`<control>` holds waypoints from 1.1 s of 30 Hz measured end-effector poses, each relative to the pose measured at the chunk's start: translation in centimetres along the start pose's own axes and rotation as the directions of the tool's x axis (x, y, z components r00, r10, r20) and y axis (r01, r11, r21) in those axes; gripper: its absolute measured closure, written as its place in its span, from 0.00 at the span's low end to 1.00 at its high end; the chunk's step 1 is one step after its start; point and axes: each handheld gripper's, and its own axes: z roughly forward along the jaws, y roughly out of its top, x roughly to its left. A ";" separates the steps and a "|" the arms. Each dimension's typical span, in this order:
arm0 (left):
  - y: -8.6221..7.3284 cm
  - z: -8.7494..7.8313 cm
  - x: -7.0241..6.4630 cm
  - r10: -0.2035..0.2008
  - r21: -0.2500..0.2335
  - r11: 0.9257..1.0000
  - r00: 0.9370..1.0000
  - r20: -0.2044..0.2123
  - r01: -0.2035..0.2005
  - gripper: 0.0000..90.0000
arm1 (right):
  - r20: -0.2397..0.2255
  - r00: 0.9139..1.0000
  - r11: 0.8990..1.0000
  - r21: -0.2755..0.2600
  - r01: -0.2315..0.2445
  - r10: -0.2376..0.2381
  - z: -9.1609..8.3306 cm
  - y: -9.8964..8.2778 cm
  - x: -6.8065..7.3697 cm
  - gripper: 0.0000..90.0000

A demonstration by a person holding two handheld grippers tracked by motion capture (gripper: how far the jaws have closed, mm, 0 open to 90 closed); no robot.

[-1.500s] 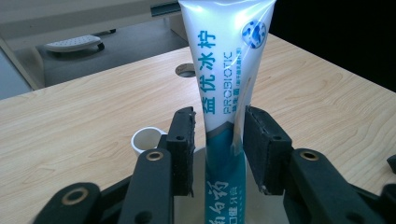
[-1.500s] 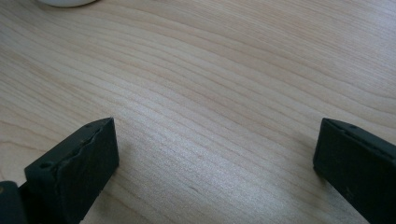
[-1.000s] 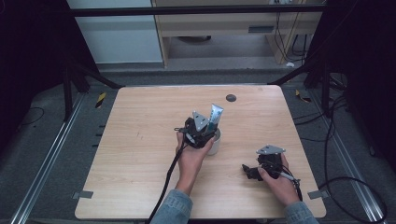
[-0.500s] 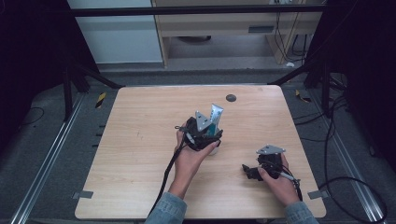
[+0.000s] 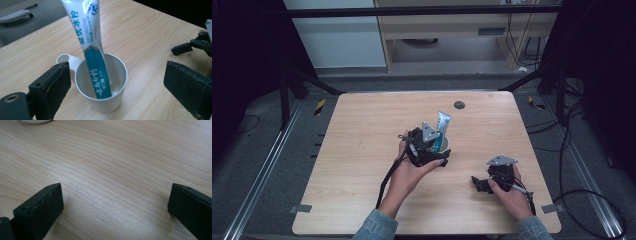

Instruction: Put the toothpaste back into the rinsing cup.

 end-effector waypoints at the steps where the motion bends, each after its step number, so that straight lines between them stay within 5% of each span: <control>1: -0.1 -0.3 0.0 0.004 0.001 1.000 1.000 0.004 -0.004 0.07 | 0.000 1.000 1.000 0.000 0.000 0.000 0.0 0.0 0.0 0.00; 13: -2.1 -1.5 0.5 0.044 0.044 0.998 0.999 -0.001 -0.044 0.07 | 0.001 1.000 1.000 -0.001 0.001 -0.001 0.0 0.0 0.0 0.00; 33: -5.8 -3.6 4.3 -0.028 0.087 0.996 0.998 -0.059 0.034 0.06 | 0.001 1.000 1.000 -0.001 0.001 -0.001 0.0 0.0 0.0 0.00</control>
